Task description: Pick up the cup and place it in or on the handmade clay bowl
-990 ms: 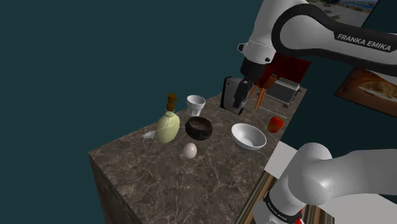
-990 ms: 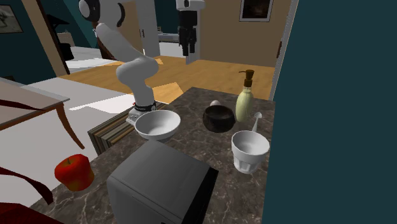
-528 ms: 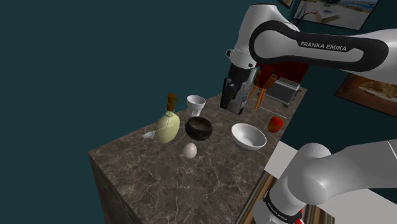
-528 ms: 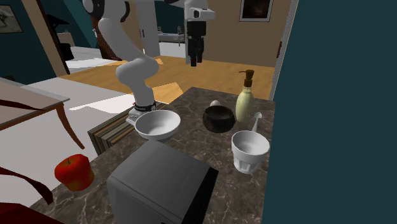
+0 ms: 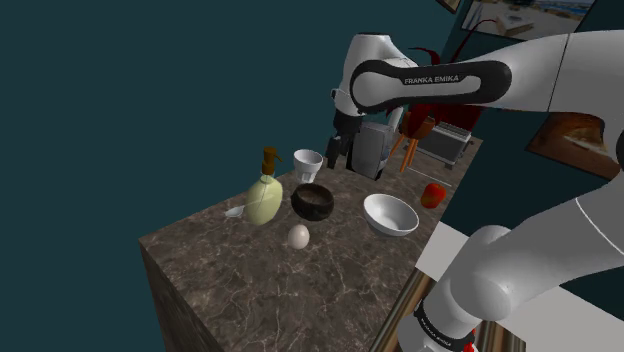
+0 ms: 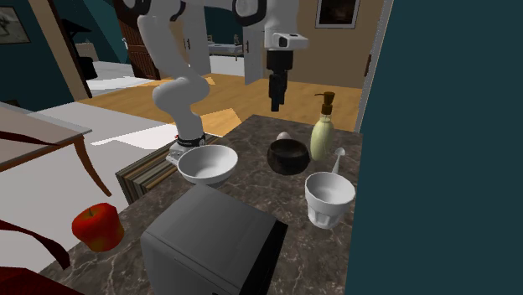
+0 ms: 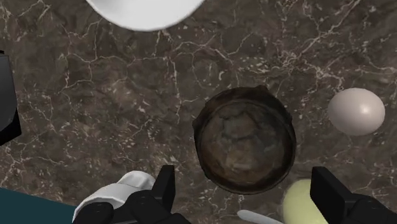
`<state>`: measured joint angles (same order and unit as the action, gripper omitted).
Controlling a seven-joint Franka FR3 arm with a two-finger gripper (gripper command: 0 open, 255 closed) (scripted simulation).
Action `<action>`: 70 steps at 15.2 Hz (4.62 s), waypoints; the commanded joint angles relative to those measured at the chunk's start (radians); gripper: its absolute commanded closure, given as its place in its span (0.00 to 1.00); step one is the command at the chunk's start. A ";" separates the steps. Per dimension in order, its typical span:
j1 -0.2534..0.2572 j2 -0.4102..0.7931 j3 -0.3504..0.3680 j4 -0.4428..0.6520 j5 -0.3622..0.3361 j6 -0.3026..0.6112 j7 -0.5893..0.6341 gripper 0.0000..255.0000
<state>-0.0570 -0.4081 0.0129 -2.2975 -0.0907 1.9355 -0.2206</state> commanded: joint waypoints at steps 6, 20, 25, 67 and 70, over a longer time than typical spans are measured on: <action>-0.026 0.253 -0.024 0.122 -0.039 0.141 -0.022 0.00; -0.060 0.683 -0.056 0.444 -0.075 0.268 -0.057 0.00; -0.065 0.723 -0.060 0.424 -0.078 0.329 -0.055 0.00; -0.063 0.619 -0.055 0.609 -0.058 0.042 -0.099 1.00; -0.062 0.614 -0.054 0.643 -0.056 0.004 -0.104 1.00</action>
<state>-0.1193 0.2090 -0.0413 -1.6632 -0.1468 1.9506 -0.3228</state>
